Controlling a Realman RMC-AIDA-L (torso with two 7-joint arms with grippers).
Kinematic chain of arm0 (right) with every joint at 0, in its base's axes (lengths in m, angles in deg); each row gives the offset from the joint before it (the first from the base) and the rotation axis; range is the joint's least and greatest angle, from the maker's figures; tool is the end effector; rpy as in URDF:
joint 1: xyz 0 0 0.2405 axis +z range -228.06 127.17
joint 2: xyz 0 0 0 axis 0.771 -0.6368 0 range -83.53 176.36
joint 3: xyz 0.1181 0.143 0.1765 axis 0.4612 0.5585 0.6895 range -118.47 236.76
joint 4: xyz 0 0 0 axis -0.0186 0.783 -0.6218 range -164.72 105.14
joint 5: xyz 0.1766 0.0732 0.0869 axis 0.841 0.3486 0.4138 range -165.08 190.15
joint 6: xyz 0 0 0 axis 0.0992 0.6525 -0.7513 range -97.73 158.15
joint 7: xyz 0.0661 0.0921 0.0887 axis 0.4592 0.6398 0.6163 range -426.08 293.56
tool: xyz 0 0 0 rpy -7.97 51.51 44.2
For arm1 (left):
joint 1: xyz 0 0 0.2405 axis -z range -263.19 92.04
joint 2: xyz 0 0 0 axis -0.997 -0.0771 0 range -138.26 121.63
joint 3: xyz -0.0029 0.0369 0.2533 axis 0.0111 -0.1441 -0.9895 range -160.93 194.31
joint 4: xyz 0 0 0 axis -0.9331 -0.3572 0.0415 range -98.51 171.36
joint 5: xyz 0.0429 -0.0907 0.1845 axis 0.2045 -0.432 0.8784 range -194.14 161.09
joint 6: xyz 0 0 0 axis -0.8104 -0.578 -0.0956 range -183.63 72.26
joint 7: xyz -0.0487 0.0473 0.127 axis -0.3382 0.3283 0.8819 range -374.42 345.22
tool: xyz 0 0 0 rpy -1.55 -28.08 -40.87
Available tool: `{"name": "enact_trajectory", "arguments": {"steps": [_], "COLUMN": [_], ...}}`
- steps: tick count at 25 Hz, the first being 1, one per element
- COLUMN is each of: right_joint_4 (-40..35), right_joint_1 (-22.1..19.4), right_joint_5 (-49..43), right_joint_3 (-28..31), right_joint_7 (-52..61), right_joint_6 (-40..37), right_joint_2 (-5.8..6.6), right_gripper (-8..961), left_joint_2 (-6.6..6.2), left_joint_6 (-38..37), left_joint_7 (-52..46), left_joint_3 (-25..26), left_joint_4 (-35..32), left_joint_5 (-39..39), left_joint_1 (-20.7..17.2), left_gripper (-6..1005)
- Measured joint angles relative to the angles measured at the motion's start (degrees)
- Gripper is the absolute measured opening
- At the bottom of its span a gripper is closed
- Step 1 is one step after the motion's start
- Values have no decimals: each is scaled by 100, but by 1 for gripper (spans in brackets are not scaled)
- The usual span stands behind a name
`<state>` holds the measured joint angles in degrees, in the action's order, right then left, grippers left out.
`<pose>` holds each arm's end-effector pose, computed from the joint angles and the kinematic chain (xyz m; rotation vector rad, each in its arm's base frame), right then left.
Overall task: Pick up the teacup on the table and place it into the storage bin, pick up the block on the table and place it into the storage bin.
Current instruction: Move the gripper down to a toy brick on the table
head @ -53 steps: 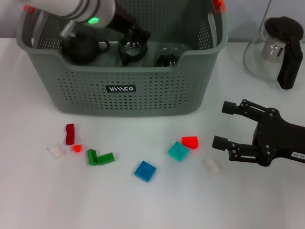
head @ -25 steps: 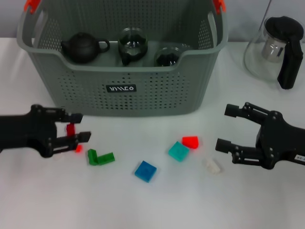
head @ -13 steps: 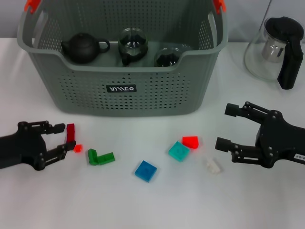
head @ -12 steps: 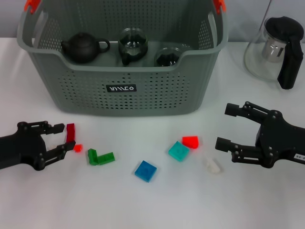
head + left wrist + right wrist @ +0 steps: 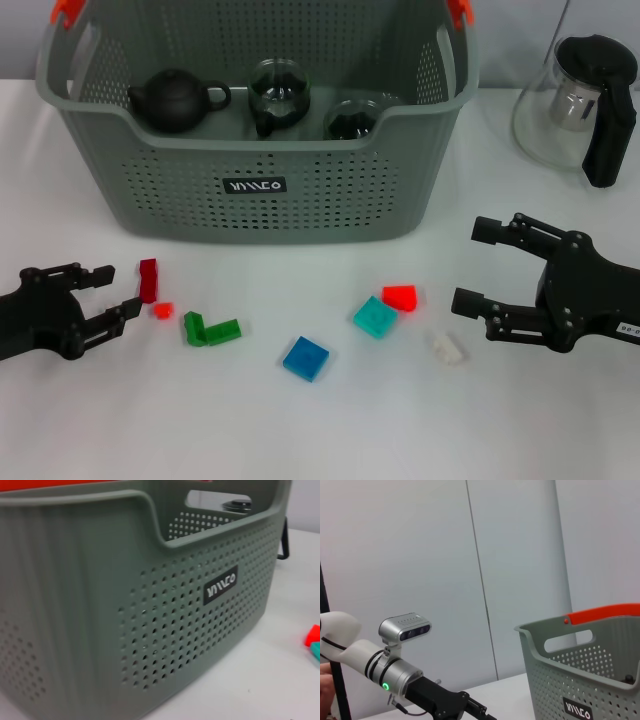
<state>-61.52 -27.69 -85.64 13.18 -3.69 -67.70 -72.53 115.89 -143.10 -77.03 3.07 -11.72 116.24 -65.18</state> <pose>0.2652 0.2822 -0.0053 -2.6636 0.3852 1.0369 -0.3593 0.2672 0.0311 -2.4248 -0.6115 -0.3542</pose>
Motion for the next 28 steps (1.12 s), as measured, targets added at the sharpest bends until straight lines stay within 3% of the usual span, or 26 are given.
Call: {"name": "enact_trajectory", "arguments": {"steps": [5, 11, 28], "right_joint_4": [0, 67, 79], "right_joint_1": [-8, -9, -9], "right_joint_5": [0, 0, 0], "right_joint_3": [-12, -6, -5], "right_joint_7": [-15, -18, -18], "right_joint_6": [-5, -3, -1], "right_joint_2": [4, 20, 20], "right_gripper": [946, 947, 946], "left_joint_2": [-12, -2, -1], "left_joint_6": [40, 332, 685], "left_joint_7": [-82, 191, 250], "left_joint_3": [-57, -50, -79], "left_joint_4": [-19, 162, 247], "left_joint_5": [222, 343, 363], "left_joint_1": [22, 17, 43], "left_gripper": [533, 728, 719]}}
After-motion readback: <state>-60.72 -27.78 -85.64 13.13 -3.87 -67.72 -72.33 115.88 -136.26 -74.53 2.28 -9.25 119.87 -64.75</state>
